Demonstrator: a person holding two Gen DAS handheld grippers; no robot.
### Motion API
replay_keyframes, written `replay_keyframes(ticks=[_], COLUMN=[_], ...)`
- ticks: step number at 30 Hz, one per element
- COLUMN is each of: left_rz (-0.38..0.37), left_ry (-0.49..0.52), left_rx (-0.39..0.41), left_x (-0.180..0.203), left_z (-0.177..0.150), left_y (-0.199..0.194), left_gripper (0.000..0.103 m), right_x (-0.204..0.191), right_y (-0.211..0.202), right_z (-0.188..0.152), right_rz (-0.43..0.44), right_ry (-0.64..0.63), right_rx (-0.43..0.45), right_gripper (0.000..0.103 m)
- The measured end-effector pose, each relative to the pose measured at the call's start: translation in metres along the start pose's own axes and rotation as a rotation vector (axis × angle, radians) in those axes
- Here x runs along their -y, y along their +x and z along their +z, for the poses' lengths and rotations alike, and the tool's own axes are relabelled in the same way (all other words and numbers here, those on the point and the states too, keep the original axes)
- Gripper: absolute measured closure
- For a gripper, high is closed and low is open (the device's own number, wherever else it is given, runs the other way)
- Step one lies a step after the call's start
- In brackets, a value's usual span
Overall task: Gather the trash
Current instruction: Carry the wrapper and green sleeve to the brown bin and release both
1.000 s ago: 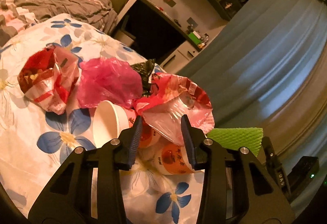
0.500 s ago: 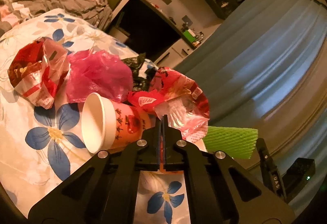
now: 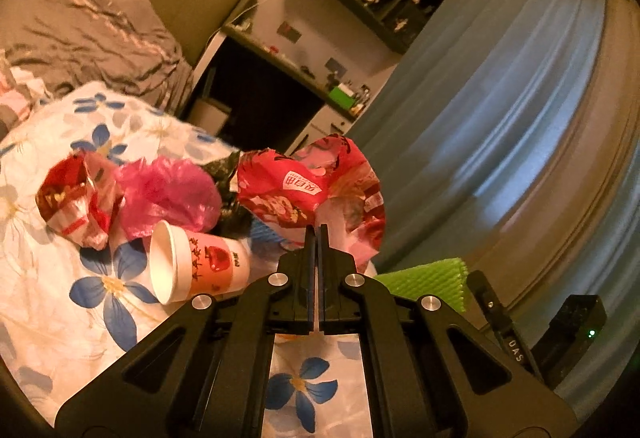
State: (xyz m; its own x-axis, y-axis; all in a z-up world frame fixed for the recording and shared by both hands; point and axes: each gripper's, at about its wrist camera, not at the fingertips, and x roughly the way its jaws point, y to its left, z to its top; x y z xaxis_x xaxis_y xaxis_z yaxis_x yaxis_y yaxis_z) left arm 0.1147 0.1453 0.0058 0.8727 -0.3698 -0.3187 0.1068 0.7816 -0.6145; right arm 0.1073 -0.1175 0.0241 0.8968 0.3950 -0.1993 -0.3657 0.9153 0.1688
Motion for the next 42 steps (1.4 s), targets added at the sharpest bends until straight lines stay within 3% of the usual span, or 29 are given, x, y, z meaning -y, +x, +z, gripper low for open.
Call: replay_keyframes(ticks=[12, 21, 30, 42], left_rz=[-0.029, -0.057, -0.147, -0.265], left_ry=[0.060, 0.151, 0.236, 0.365], left_rx=[0.053, 0.034, -0.052, -0.155], left_x=[0.030, 0.072, 0.130, 0.218], left_z=[-0.001, -0.016, -0.044, -0.102], left_y=[-0.027, -0.016, 0.039, 0.132], left_gripper=[0.103, 0.103, 0.103, 0.103], right_x=[0.010, 0.031, 0.073, 0.166], right_y=[-0.025, -0.044, -0.072, -0.107], right_z=[0.006, 0.011, 0.014, 0.010], right_rz=[0.000, -0.019, -0.130, -0.372], right_ry=[0.007, 0.039, 0.058, 0.107], right_rx=[0.044, 0.071, 0.106, 0.147], right_gripper=[0.102, 0.102, 0.102, 0.102])
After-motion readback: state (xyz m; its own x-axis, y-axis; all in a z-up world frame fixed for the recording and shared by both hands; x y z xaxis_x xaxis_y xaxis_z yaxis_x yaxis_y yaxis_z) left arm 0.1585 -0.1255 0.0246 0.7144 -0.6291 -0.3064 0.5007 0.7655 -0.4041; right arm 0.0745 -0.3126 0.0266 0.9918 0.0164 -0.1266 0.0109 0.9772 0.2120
